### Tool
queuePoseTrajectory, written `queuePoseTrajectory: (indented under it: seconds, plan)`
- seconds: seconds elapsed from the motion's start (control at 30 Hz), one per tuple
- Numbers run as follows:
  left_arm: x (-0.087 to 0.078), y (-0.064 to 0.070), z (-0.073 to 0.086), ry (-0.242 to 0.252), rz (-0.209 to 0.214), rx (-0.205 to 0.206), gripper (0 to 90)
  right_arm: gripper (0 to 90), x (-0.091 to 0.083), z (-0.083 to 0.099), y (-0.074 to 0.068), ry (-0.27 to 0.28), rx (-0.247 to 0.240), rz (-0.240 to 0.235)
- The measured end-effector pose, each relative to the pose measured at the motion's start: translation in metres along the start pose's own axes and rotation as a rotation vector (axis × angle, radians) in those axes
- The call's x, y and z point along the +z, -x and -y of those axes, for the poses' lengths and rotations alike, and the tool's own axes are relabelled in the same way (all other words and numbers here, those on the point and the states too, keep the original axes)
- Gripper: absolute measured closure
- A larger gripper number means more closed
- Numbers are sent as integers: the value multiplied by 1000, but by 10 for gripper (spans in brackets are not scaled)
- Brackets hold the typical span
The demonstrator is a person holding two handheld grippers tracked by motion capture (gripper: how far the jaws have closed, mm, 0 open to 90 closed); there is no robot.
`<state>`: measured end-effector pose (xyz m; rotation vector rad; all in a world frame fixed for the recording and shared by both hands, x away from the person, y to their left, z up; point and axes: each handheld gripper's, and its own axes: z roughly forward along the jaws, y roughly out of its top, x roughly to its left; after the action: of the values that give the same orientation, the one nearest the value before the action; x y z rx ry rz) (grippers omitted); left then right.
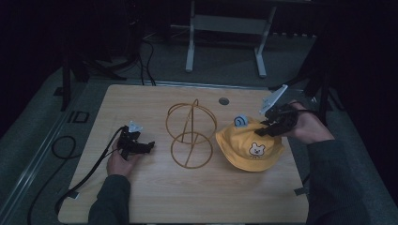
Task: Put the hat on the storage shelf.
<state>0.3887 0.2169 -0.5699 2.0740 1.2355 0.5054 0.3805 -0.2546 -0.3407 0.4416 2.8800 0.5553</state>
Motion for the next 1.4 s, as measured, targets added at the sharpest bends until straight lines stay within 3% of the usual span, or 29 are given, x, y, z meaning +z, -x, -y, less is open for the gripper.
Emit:
queuePoseTrajectory:
  seconds: [1.07, 1.4]
  plan:
    - [0, 0, 0, -4, 0, 6, 121, 730, -29, -2, 3, 51, -11, -4]
    - [0, 0, 0, -2, 0, 4, 122, 731, -40, -6, 3, 38, -24, 8]
